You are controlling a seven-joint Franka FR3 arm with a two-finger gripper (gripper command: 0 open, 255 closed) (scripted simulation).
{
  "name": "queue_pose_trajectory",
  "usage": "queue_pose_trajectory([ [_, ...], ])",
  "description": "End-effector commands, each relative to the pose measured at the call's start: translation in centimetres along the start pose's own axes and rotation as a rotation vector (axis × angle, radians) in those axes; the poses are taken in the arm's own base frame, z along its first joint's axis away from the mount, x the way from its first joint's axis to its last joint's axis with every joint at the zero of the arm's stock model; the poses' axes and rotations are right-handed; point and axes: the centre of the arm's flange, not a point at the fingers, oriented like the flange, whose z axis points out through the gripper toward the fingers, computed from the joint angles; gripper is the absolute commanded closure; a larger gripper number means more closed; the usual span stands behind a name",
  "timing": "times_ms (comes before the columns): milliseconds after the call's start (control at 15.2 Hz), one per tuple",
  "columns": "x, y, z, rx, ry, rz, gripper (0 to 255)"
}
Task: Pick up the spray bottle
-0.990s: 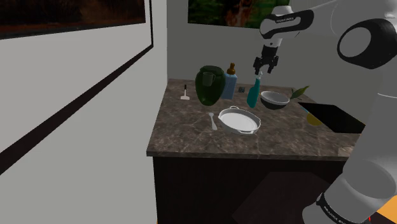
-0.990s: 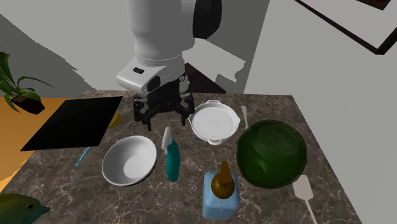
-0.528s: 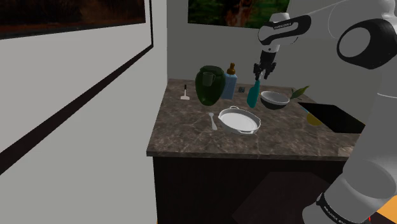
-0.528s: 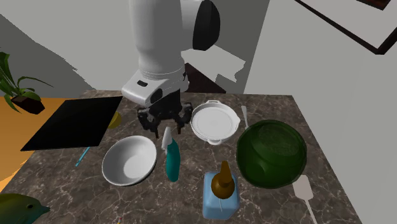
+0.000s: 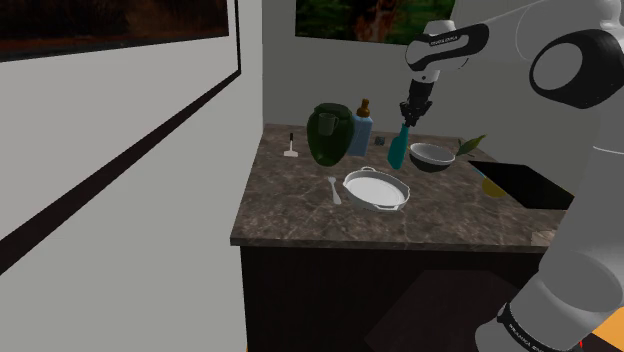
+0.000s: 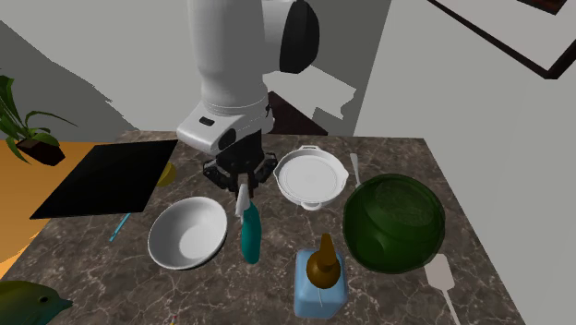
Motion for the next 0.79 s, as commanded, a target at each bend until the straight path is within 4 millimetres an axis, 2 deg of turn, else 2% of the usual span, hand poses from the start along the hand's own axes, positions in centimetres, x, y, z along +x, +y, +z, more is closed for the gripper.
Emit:
queue_pose_trajectory([
  [0,0.0,0.0,0.1,0.000,-0.001,0.000,255],
  [726,0.5,0.5,-5.7,0.000,-0.001,0.000,255],
])
